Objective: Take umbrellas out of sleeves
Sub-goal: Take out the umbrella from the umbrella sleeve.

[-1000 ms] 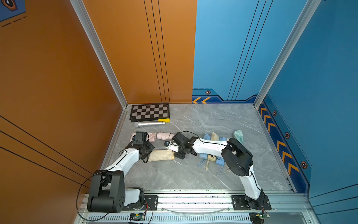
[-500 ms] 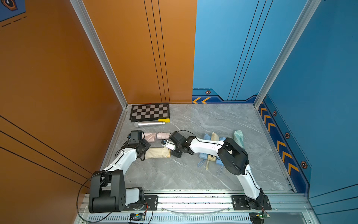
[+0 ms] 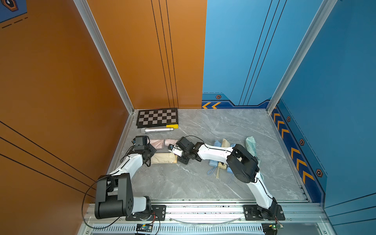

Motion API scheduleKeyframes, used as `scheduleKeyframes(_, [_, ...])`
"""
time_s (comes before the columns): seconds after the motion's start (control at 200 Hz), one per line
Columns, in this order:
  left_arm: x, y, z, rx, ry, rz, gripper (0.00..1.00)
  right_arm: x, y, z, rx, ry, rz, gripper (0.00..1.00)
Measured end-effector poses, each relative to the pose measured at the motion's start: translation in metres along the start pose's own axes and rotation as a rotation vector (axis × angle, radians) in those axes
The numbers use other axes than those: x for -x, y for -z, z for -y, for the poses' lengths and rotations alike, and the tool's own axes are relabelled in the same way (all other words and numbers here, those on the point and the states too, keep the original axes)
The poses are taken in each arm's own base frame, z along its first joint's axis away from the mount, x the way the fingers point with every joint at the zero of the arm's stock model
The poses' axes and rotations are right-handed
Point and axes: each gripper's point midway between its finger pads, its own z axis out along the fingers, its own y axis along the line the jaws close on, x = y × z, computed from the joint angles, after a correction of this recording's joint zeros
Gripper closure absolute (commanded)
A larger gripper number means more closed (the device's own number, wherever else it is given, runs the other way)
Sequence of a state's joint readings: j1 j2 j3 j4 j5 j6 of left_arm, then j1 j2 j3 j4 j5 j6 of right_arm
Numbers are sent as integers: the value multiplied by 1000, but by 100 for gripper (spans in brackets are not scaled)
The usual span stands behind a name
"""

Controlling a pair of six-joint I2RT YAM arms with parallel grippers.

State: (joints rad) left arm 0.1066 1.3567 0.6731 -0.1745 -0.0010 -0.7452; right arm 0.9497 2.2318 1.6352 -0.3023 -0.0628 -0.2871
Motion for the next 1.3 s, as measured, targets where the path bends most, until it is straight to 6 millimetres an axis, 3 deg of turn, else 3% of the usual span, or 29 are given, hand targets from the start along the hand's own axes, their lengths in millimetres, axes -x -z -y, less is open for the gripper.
scheduleKeyframes(1.296, [11,-3,-4,29,-36,22,100,-2,-3,13,-16,-15,9,100])
